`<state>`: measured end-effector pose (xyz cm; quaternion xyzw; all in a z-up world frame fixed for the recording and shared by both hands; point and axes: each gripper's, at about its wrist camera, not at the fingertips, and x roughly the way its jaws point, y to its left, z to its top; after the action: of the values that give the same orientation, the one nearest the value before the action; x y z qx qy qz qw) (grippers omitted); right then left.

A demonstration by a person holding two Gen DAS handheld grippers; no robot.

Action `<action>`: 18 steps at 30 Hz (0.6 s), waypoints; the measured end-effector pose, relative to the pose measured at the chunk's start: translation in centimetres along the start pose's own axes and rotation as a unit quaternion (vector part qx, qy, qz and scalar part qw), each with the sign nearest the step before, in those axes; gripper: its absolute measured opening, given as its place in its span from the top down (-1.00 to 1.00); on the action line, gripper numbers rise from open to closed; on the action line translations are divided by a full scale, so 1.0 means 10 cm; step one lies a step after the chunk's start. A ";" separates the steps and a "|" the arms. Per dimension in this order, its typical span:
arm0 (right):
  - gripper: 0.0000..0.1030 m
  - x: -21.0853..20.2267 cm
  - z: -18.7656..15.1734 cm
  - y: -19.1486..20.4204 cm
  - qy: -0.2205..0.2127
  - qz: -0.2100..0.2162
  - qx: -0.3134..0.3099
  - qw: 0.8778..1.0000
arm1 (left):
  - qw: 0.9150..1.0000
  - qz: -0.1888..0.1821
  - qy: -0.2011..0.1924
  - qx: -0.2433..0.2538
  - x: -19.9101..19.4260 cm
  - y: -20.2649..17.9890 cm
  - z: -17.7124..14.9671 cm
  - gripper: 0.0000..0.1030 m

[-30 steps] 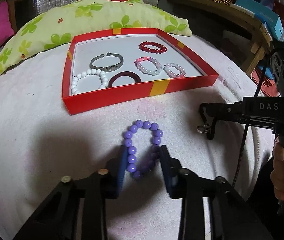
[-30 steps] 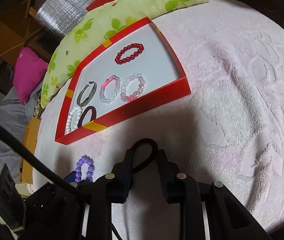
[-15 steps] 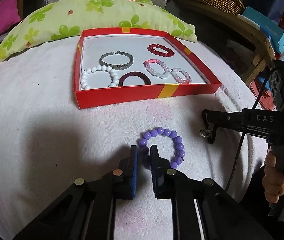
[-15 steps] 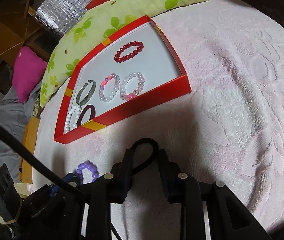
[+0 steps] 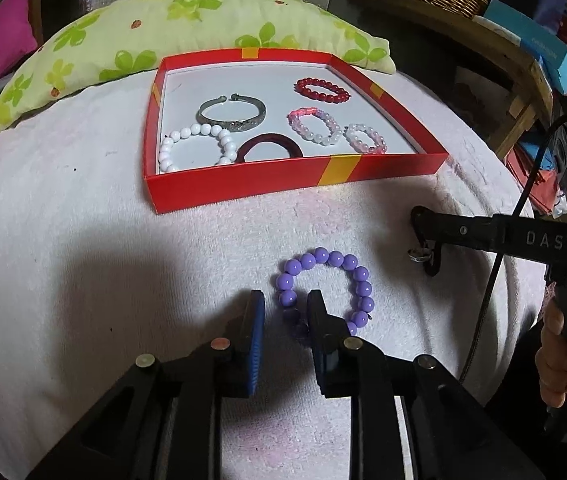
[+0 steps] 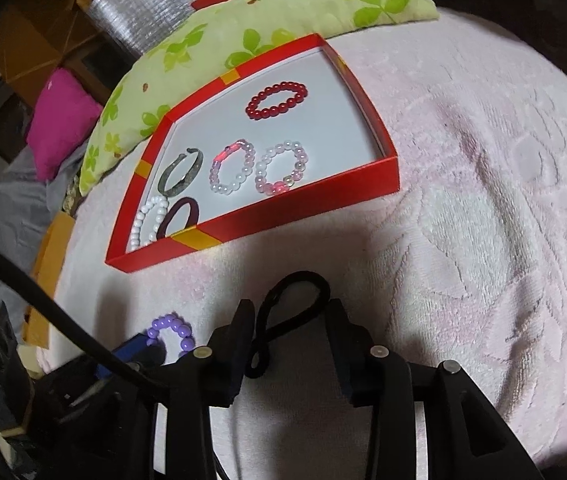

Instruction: Organize jewelry

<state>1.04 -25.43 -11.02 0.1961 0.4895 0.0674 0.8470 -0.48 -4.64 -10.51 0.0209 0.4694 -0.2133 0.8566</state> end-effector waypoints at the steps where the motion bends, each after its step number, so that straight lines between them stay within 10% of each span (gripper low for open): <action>1: 0.39 0.00 -0.01 0.03 -0.003 -0.007 -0.009 1.000 | 1.000 0.001 -0.001 0.002 0.00 -0.01 0.00 0.63; 6: 0.70 0.00 -0.03 0.05 -0.003 0.000 -0.016 1.000 | 1.000 -0.003 -0.008 0.004 -0.03 -0.01 0.01 0.81; 18: 0.71 -0.07 -0.02 0.08 -0.021 0.029 -0.011 0.999 | 0.998 -0.004 -0.063 -0.013 -0.28 0.12 0.10 0.81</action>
<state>0.56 -24.83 -10.23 0.2024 0.4647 0.0936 0.8569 -0.57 -2.84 -7.88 -0.0060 0.4172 -0.2113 0.8839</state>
